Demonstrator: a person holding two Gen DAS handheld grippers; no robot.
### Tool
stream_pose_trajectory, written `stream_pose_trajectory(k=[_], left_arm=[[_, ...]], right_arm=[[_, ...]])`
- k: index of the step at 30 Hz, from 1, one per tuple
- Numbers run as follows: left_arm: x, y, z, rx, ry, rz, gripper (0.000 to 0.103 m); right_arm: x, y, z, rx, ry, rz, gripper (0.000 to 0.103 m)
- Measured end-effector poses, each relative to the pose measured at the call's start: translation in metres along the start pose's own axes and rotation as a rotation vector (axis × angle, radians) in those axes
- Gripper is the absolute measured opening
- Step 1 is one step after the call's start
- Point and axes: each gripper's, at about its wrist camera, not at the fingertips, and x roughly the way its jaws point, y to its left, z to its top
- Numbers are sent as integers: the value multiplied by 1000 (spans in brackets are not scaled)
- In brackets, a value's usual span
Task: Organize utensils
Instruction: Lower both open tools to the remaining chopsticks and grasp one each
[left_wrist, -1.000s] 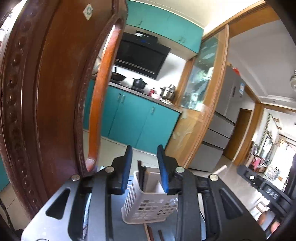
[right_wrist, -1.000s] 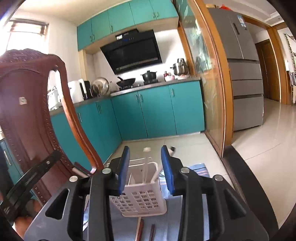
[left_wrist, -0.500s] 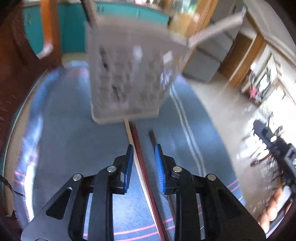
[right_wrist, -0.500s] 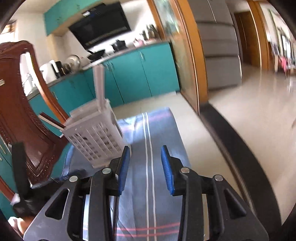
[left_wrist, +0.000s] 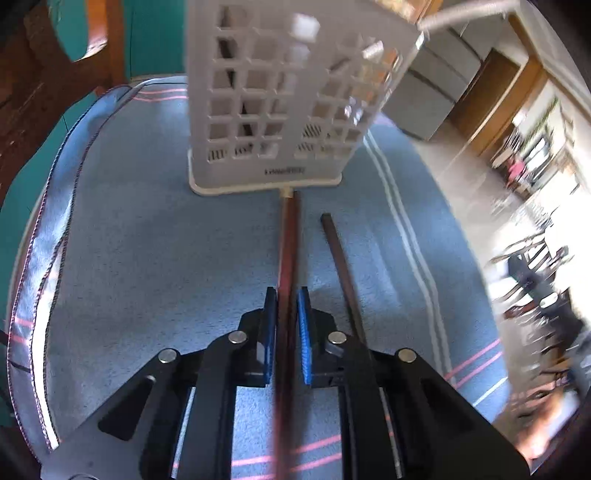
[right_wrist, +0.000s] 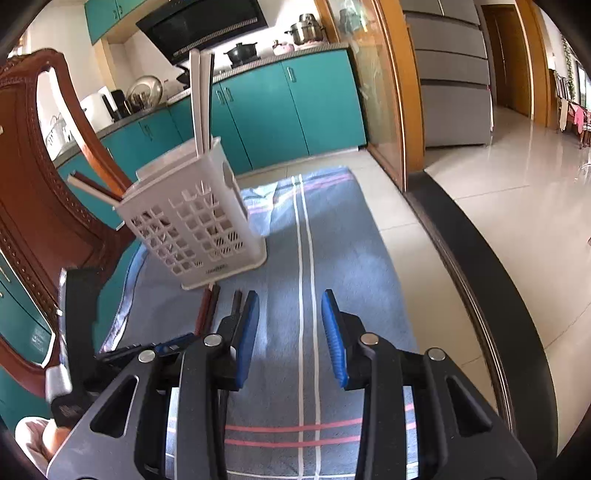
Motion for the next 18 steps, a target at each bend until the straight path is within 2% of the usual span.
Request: stream_pose_trajectory(k=[4,7,14,18], left_arm=[[-19,8,-1,-44,-29,-96,12],[-26,14,-13,-77,-26,-120,12],[-34,32,-6,-118,-37,-66,12],[-33,38,-7,-130,-15,-29,12]], right_arm=[[11,4,-6,-18,47,-3,35],[19,7,-11,-31,77,-4,35],[32,17,-19,-59,129,-2,35],[37,21,-22,-69,147,-2,35]])
